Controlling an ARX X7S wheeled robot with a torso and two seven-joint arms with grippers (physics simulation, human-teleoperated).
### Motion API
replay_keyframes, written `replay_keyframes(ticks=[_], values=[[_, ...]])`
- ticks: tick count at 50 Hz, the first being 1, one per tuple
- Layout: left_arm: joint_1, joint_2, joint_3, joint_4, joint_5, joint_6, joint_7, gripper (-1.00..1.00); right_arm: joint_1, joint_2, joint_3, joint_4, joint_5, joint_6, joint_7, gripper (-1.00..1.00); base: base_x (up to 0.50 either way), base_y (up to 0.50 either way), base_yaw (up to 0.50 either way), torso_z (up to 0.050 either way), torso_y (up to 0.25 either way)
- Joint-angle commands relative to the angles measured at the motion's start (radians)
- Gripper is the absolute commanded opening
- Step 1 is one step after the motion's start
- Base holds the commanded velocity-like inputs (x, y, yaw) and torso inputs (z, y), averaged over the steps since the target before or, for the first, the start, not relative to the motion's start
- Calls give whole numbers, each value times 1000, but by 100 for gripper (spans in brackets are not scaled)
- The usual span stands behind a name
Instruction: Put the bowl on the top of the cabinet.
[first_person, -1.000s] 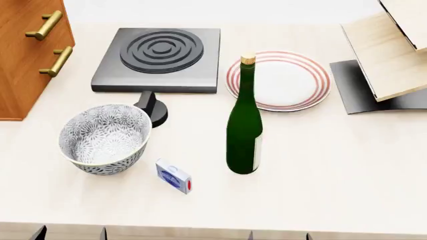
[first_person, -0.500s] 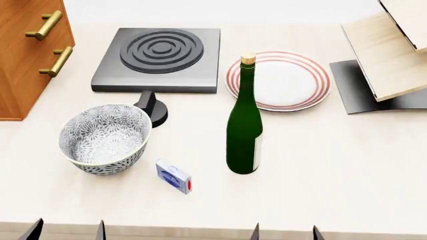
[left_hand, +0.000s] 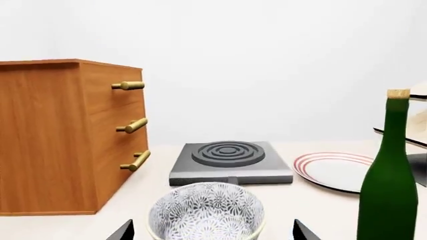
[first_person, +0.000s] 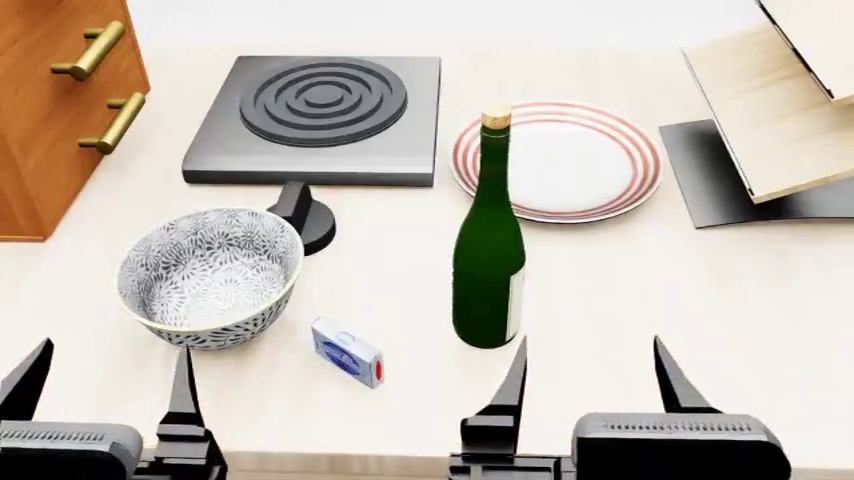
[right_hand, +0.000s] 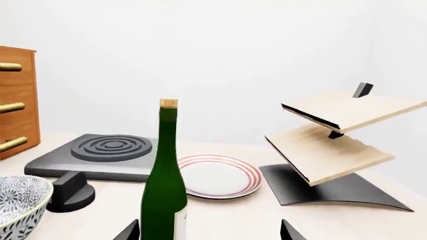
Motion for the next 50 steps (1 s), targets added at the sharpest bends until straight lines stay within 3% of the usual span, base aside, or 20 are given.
replay_keyframes(ticks=[1,13,50], values=[[-22,-12,13,55,-12,-46,-23,100,17,8,10,-41,25,56,14,100,0,0,0,0,0],[-25,-25,22,87,-26,-66,-42,100,16,18,8,-51,37,42,25,100,0,4,0,0,0],[-26,-57,54,88,-54,-57,-78,100,26,38,-10,-21,32,11,82,100,0,344,0,0,0]])
